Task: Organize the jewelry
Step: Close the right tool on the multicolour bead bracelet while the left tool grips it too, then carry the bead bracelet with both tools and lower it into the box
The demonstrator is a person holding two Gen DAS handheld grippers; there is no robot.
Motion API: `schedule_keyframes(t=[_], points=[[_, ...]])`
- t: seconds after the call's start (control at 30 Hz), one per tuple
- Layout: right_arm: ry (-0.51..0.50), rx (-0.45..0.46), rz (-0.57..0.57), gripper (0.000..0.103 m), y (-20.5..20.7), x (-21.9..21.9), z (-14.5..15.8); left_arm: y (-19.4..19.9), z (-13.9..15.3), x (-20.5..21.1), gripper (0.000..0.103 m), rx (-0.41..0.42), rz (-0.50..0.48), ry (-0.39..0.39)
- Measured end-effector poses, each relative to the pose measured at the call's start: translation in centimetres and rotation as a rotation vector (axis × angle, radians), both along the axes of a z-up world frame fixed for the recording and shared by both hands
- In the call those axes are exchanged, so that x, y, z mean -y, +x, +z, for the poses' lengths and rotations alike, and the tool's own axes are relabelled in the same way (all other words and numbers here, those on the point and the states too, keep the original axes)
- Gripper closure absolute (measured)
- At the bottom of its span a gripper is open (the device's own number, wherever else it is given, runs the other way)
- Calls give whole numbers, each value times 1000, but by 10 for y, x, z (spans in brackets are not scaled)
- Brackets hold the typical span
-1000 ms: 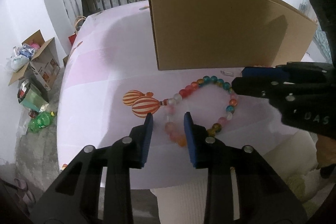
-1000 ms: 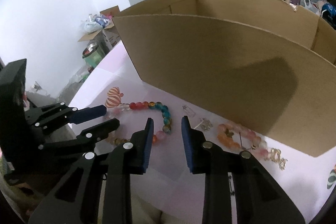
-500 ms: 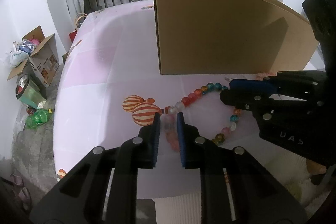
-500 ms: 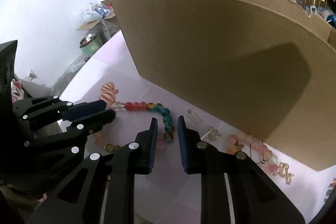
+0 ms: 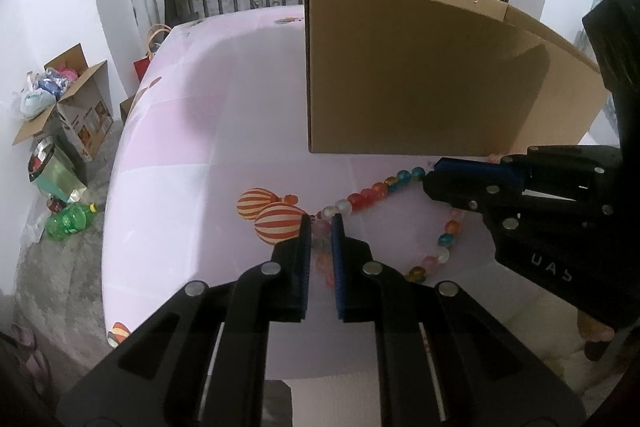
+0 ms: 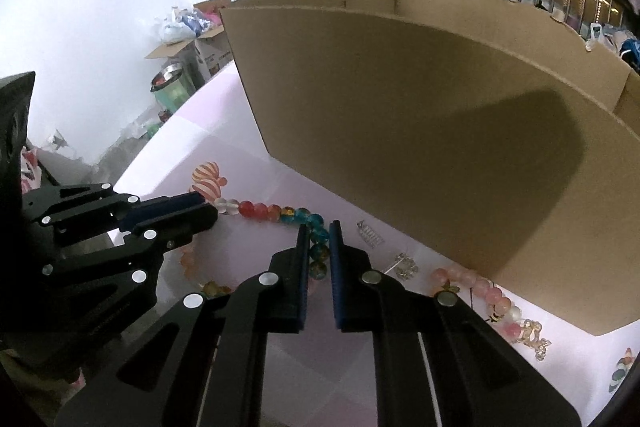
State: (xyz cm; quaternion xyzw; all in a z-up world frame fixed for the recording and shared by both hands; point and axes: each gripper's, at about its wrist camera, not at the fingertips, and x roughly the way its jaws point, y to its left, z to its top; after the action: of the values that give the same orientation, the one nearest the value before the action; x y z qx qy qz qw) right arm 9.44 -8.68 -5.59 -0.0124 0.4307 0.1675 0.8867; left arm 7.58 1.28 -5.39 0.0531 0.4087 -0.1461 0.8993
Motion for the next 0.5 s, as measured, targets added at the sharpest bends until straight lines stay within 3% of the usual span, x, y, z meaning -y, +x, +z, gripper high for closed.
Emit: schedule_keyframes(t=[0.5], points=[[39, 61, -11, 93, -17, 10, 23, -23, 30, 4, 94, 75, 7, -13]])
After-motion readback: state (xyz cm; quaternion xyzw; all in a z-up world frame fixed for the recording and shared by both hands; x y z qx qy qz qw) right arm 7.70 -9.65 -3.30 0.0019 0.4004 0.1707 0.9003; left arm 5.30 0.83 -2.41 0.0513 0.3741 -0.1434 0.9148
